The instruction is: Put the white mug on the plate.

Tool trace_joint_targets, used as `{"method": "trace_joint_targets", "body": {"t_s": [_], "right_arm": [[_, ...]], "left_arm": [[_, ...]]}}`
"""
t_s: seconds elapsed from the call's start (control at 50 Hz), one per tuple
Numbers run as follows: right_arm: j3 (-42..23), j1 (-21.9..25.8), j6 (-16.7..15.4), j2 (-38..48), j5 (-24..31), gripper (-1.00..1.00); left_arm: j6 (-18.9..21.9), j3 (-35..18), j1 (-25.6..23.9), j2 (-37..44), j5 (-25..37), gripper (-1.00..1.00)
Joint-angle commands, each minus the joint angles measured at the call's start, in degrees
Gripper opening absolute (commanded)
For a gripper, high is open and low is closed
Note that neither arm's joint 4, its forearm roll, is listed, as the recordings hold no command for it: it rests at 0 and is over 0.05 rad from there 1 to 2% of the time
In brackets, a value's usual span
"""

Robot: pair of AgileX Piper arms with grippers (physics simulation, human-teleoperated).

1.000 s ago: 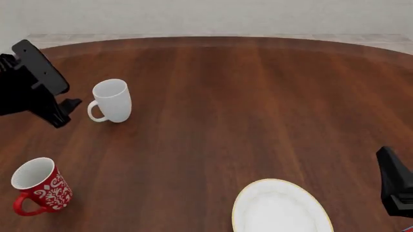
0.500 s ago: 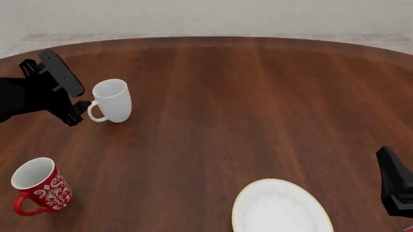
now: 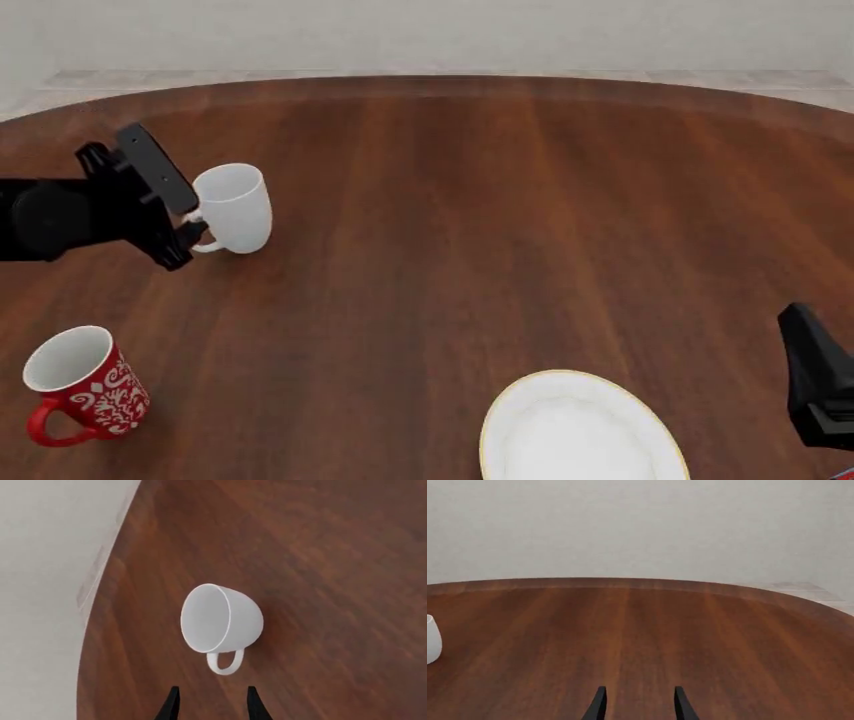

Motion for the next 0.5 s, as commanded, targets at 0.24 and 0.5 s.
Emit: {"method": "trace_joint_targets", "body": {"t_s": [0.24,0.5], "right_arm": [[-0.08,-0.05,0.03,-0.01,0.08,1.00],[-0.08,-0.04,0.03,-0.01,0.08,1.00]], "left_arm": [[0.37,-0.52,1.53,4.52,-3.79,1.00],[0.46,-0.88,2.02,6.95,-5.62,1.00]]}}
